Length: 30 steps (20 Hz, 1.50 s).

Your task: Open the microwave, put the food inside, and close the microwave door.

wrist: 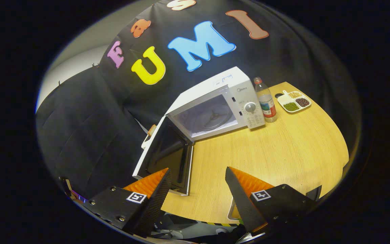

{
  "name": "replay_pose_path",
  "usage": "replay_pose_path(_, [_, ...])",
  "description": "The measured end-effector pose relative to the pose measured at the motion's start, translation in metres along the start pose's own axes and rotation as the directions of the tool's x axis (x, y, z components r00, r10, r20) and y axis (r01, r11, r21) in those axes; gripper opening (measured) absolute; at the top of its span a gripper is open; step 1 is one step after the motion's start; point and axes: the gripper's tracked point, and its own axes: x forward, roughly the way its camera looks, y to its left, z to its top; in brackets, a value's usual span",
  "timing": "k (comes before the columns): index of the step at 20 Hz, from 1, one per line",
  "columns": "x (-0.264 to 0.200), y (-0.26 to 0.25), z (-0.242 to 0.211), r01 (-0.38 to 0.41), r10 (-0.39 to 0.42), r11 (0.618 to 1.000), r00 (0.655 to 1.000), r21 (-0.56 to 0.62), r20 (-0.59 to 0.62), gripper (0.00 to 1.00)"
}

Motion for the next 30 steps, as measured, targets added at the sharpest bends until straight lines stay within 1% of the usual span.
replay_pose_path(4, [0.001,-0.048,-0.017,0.062,-0.059,0.997,0.995,0.034,-0.075,0.97])
replay_pose_path(7, [-0.002,-0.084,-0.034,0.118,-0.111,0.992,0.985,0.044,-0.131,0.97])
replay_pose_path(9, [-0.003,-0.102,-0.050,0.139,-0.126,0.988,0.976,0.063,-0.178,0.97])
replay_pose_path(13, [-0.003,-0.117,-0.078,0.130,-0.085,0.979,0.960,0.156,-0.266,0.97])
replay_pose_path(16, [-0.001,-0.127,-0.092,0.141,-0.072,0.968,0.949,0.207,-0.308,0.97])
replay_pose_path(17, [0.002,-0.128,-0.097,0.141,-0.064,0.963,0.946,0.228,-0.317,0.95])
replay_pose_path(19, [0.004,-0.128,-0.102,0.137,-0.042,0.953,0.944,0.271,-0.328,0.95])
replay_pose_path(21, [0.005,-0.122,-0.108,0.120,-0.005,0.941,0.940,0.317,-0.342,0.89])
replay_pose_path(22, [0.007,-0.122,-0.110,0.125,-0.008,0.937,0.942,0.326,-0.337,0.84])
replay_pose_path(23, [0.008,-0.121,-0.107,0.121,-0.003,0.934,0.943,0.336,-0.331,0.45])
replay_pose_path(24, [0.006,-0.120,-0.107,0.114,0.005,0.935,0.943,0.337,-0.333,0.44])
replay_pose_path(25, [0.011,-0.120,-0.115,0.123,-0.009,0.941,0.940,0.315,-0.340,0.44])
replay_pose_path(27, [0.004,-0.116,-0.109,0.122,-0.005,0.940,0.939,0.320,-0.343,0.32])
replay_pose_path(30, [-0.002,-0.103,-0.098,0.120,-0.018,0.950,0.942,0.287,-0.334,0.32])
